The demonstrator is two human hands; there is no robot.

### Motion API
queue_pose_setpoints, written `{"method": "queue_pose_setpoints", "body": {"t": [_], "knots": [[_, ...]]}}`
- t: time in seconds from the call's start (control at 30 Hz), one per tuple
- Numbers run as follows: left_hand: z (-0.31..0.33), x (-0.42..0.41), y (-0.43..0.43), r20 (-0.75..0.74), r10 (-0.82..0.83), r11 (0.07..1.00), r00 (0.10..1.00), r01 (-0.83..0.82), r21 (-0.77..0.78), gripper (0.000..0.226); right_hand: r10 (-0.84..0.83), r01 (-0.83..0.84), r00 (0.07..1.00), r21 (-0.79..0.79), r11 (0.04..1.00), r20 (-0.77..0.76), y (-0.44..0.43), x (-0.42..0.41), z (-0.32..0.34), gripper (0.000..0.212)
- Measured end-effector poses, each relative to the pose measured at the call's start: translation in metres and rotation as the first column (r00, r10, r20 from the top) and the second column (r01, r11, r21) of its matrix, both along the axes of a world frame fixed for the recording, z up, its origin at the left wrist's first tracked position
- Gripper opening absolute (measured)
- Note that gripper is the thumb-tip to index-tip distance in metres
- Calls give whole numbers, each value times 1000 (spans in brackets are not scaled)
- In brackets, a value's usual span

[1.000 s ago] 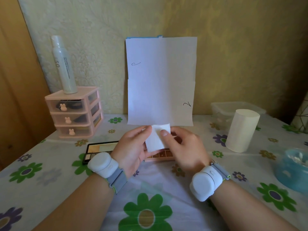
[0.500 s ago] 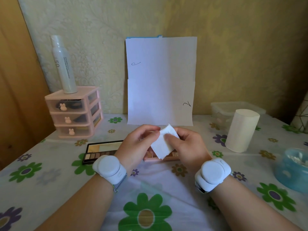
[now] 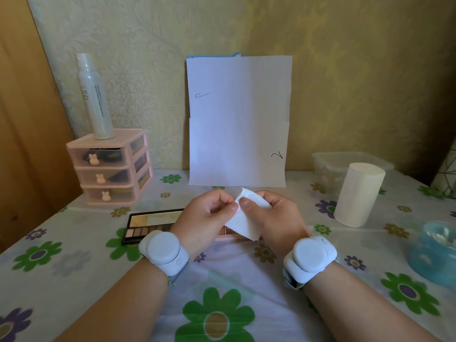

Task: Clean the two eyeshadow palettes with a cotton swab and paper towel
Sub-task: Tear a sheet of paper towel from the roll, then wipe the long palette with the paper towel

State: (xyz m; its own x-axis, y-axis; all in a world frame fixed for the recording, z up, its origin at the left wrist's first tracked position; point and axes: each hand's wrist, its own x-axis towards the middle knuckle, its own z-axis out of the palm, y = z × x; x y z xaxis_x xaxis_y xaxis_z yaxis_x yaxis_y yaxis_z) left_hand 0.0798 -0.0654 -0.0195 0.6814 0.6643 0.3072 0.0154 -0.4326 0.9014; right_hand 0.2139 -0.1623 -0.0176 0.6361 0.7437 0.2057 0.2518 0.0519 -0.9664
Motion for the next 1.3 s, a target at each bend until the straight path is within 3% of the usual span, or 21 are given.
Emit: {"method": "queue_pose_setpoints", "body": {"t": [0.17, 0.3, 0.4, 0.47, 0.57, 0.73, 0.83, 0.9, 0.93, 0.97, 1.0, 1.07, 1.2, 1.3], "knots": [[-1, -3, 0, -55, -4, 1000, 998, 5, 26, 15, 16, 8, 970, 97, 995, -243, -1, -1, 4, 16], [-2, -3, 0, -29, -10, 999, 1000, 11, 33, 16, 160, -123, 929, 129, 984, -334, -1, -3, -1, 32], [-2, -4, -1, -20, 32, 998, 999, -30, 54, 16, 136, -117, 958, 91, 989, -252, 1, -6, -3, 34], [1, -4, -2, -43, 88, 994, 995, -85, 64, 13, 41, -41, 993, 4, 999, -110, 1, -3, -1, 33], [11, -10, 1, 30, 197, 980, 980, -196, -45, 6, -98, 110, 991, -132, 985, 95, -4, 2, 10, 29], [32, -58, 49, 122, 631, 773, 766, -609, -176, 11, -100, 128, 981, -163, 978, 168, 0, -10, 24, 31], [31, -89, 89, -23, 684, 706, 729, -670, -228, 17, 18, 13, 992, -235, 972, 127, 10, -25, 26, 26], [19, -102, 101, -291, 630, 773, 720, -617, 144, 3, 115, -66, 985, -327, 943, 132, 20, -38, 18, 32], [15, -107, 104, -254, 585, 808, 770, -580, 102, 16, 138, -73, 979, -376, 924, 151, 24, -45, 15, 36], [13, -109, 104, -286, 609, 780, 739, -624, 49, 25, 149, -66, 973, -409, 910, 175, 28, -52, 13, 38], [12, -113, 100, -274, 658, 740, 701, -669, 67, 25, 152, -57, 969, -426, 903, 193, 30, -57, 11, 39], [6, -117, 99, -405, 712, 669, 573, -728, 145, 28, 134, -30, 967, -425, 905, 215, 32, -61, 10, 42], [0, -117, 100, -491, 622, 756, 610, -632, 171, 27, 43, 93, 952, -422, 902, 303, 28, -56, 9, 37], [-3, -113, 97, -597, 610, 784, 522, -505, 360, 30, 20, 120, 950, -420, 900, 313, 26, -47, 6, 36]]}}
